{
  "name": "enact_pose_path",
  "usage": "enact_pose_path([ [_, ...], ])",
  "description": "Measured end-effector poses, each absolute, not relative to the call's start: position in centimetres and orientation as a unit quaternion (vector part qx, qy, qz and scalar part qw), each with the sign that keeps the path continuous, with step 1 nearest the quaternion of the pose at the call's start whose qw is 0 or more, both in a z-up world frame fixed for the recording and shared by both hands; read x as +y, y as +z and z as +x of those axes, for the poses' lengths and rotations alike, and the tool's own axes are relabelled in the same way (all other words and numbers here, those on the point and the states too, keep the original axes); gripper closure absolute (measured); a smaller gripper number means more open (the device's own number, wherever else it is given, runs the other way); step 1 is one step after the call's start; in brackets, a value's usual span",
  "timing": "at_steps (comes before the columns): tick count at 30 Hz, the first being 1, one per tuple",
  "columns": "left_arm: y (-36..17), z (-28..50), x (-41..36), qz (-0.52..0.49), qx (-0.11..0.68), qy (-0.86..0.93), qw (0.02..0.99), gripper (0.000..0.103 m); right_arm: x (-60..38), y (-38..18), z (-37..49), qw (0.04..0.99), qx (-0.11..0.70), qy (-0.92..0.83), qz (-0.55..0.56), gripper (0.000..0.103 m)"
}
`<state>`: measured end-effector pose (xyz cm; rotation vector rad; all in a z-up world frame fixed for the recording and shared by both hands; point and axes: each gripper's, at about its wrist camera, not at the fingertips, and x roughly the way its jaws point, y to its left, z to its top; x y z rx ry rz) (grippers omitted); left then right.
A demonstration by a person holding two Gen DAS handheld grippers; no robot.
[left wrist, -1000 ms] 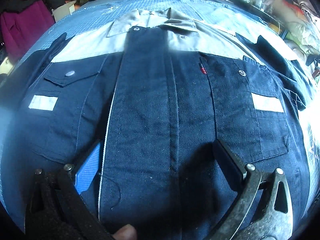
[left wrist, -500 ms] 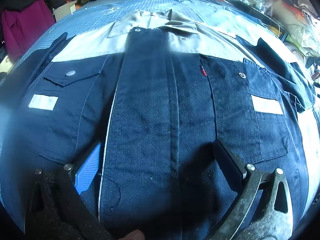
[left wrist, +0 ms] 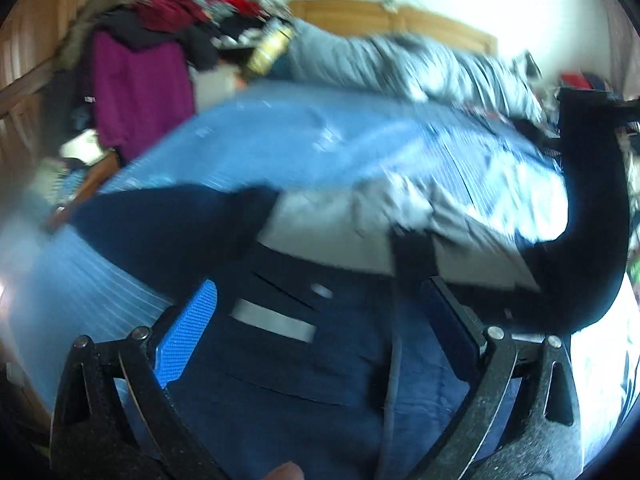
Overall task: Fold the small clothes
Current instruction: 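Grasp the navy sleeve cuff with the right gripper, then fold the sleeve across the shirt body with the right gripper while the left gripper grasps the shirt edge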
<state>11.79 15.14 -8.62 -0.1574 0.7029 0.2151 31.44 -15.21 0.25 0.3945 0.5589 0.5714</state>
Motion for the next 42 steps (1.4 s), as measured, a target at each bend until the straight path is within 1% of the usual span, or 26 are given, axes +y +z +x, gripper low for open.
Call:
enact_pose_path([
  [2, -8.0, 11.1, 17.1, -0.078, 0.333, 0.121, 0.932, 0.003, -7.2, -1.1, 32.5, 0.883, 0.29, 0.319, 0.186, 0.09],
  [4, -8.2, 10.7, 18.8, -0.081, 0.336, 0.133, 0.929, 0.003, 0.0, -3.9, 33.0, 0.862, 0.324, 0.351, 0.166, 0.085],
  [5, -8.6, 10.7, 19.6, -0.086, 0.341, 0.136, 0.926, 0.003, 2.9, -5.8, 33.0, 0.849, 0.351, 0.362, 0.159, 0.079],
  [7, -9.5, 10.8, 20.9, -0.096, 0.356, 0.138, 0.919, 0.003, 6.4, -9.1, 32.1, 0.833, 0.394, 0.363, 0.137, 0.078],
  [8, -10.2, 10.9, 21.4, -0.1, 0.362, 0.138, 0.916, 0.003, 6.7, -10.2, 31.0, 0.83, 0.401, 0.363, 0.136, 0.077],
  [9, -10.7, 10.7, 21.7, -0.103, 0.367, 0.136, 0.914, 0.003, 6.3, -11.2, 29.7, 0.828, 0.405, 0.363, 0.136, 0.077],
  [10, -11.4, 10.7, 22.0, -0.104, 0.373, 0.133, 0.912, 0.003, 5.3, -11.9, 28.4, 0.829, 0.407, 0.358, 0.136, 0.073],
  [11, -11.7, 10.7, 22.2, -0.106, 0.379, 0.129, 0.91, 0.003, 3.6, -12.6, 27.2, 0.834, 0.406, 0.348, 0.136, 0.067],
  [12, -12.3, 10.9, 22.2, -0.109, 0.385, 0.124, 0.908, 0.003, 1.9, -13.4, 26.1, 0.841, 0.407, 0.332, 0.134, 0.062],
  [13, -12.7, 11.1, 22.3, -0.114, 0.39, 0.119, 0.906, 0.003, -0.5, -14.1, 25.0, 0.851, 0.407, 0.305, 0.13, 0.055],
  [17, -14.0, 11.1, 22.0, -0.132, 0.407, 0.102, 0.898, 0.003, -11.1, -16.5, 21.2, 0.889, 0.415, 0.159, 0.113, 0.05],
  [18, -14.2, 11.1, 21.8, -0.135, 0.41, 0.098, 0.897, 0.003, -13.4, -17.2, 20.5, 0.889, 0.421, 0.128, 0.127, 0.048],
  [19, -14.6, 11.0, 21.4, -0.137, 0.412, 0.095, 0.896, 0.003, -15.5, -18.1, 20.3, 0.884, 0.433, 0.106, 0.143, 0.043],
  [20, -14.9, 11.0, 21.2, -0.141, 0.415, 0.091, 0.894, 0.003, -17.1, -19.2, 20.1, 0.876, 0.447, 0.086, 0.162, 0.043],
  [24, -15.2, 11.5, 20.3, -0.139, 0.42, 0.083, 0.893, 0.003, -20.4, -22.2, 20.9, 0.841, 0.461, 0.102, 0.263, 0.043],
  [27, -14.9, 11.8, 19.9, -0.134, 0.42, 0.082, 0.894, 0.003, -20.9, -23.3, 21.5, 0.819, 0.459, 0.144, 0.311, 0.043],
  [28, -14.9, 12.0, 19.9, -0.134, 0.421, 0.082, 0.893, 0.003, -20.8, -23.8, 21.8, 0.814, 0.465, 0.152, 0.312, 0.049],
  [29, -14.9, 12.3, 19.8, -0.133, 0.421, 0.083, 0.893, 0.003, -20.6, -24.3, 22.2, 0.812, 0.475, 0.152, 0.304, 0.081],
  [30, -14.9, 12.4, 20.0, -0.134, 0.421, 0.084, 0.893, 0.003, -20.8, -24.7, 22.5, 0.809, 0.487, 0.146, 0.295, 0.088],
  [31, -14.9, 12.6, 20.2, -0.138, 0.421, 0.086, 0.892, 0.003, -21.9, -24.8, 22.4, 0.808, 0.48, 0.148, 0.307, 0.09],
  [33, -14.8, 12.6, 21.1, -0.147, 0.418, 0.099, 0.891, 0.003, -23.2, -24.6, 21.9, 0.812, 0.47, 0.137, 0.318, 0.092],
  [36, -15.2, 12.6, 23.4, -0.167, 0.415, 0.119, 0.886, 0.003, -24.5, -25.4, 21.7, 0.804, 0.477, 0.146, 0.324, 0.094],
  [38, -15.4, 12.7, 25.2, -0.18, 0.416, 0.136, 0.881, 0.003, -24.2, -25.2, 22.0, 0.808, 0.479, 0.158, 0.303, 0.091],
  [39, -15.4, 12.5, 26.3, -0.188, 0.412, 0.143, 0.88, 0.003, -24.1, -25.2, 22.2, 0.809, 0.479, 0.16, 0.302, 0.091],
  [42, -15.1, 11.5, 30.5, -0.213, 0.395, 0.17, 0.877, 0.003, -24.7, -25.3, 21.7, 0.809, 0.471, 0.158, 0.315, 0.087],
])
